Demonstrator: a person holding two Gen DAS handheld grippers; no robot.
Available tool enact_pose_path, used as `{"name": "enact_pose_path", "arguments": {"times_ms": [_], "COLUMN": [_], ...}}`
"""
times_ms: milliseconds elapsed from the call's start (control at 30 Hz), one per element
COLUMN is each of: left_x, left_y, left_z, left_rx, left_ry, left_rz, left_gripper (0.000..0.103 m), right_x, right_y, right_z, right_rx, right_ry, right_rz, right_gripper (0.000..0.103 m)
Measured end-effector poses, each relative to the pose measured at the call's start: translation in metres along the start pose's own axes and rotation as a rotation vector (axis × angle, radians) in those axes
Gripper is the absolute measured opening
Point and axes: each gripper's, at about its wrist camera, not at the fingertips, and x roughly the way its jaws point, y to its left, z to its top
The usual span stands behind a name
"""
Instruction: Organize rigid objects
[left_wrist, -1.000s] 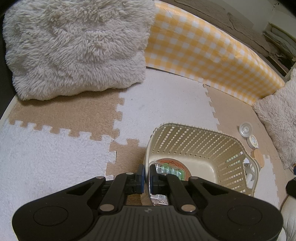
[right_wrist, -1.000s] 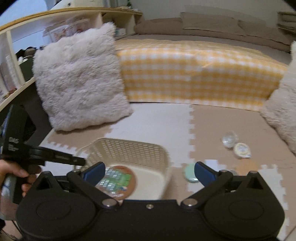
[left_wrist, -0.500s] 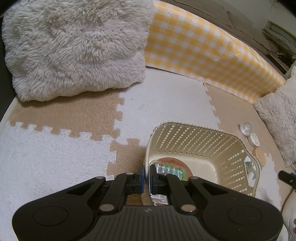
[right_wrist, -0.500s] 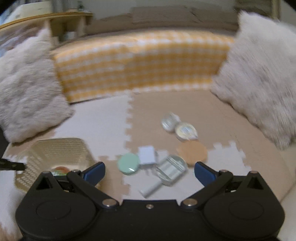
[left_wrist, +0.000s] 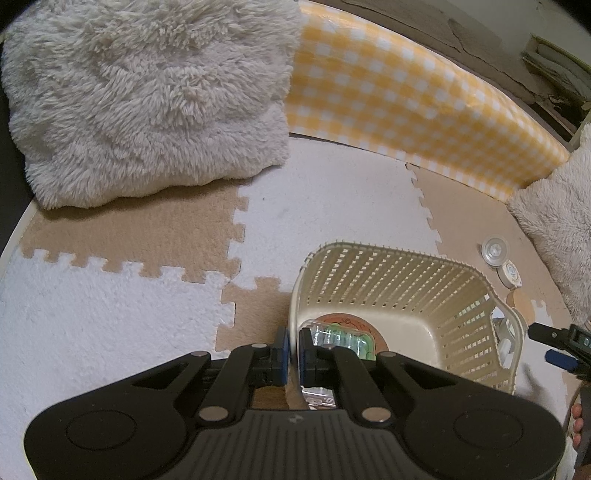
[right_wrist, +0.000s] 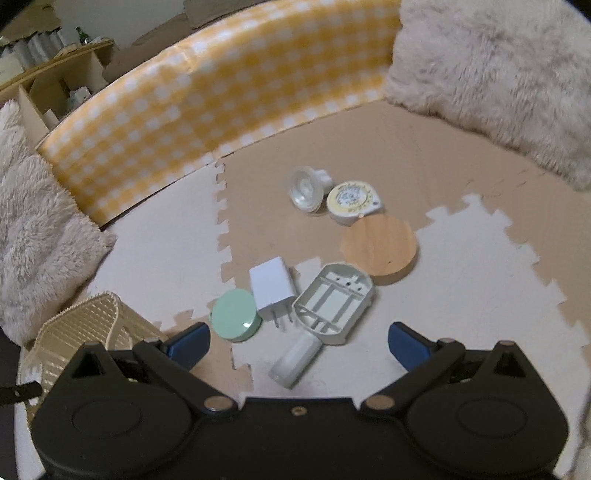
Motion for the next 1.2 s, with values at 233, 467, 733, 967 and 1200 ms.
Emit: {"name": "enact_pose_path", "arguments": {"times_ms": [233,467,733,967,1200], "left_x": [0.0,0.001,0.002,0.003,0.003], "left_y": [0.0,-0.001,0.0,-0.001,-0.003], "left_z": [0.0,0.0,0.0,0.001,0.001], "left_rx": [0.002,0.006,0.0,0.0,0.009], "left_ry": [0.0,0.001,0.003,0.009,0.017], "left_rz": [0.001,0.002,-0.001,0.002,0.018], "left_gripper": [0.005,0.005,0.005,0.005,0.004], "right_x": [0.02,0.034,0.04,0.034,0.011], "right_y": [-0.006,-0.009,-0.005,-0.013,-0.023], "right_z": [-0.002,-0.004,-0.007,-0.007,-0.001], "right_rx": [0.084,0.115,0.097,0.133,0.241], "right_ry": [0.053,0.077,0.061,0.074,0.009], "right_rz": [0.001,-0.033,-0.061,-0.05,-0.006], "right_gripper": [0.05,0.043,0.022,0.021,0.02]}}
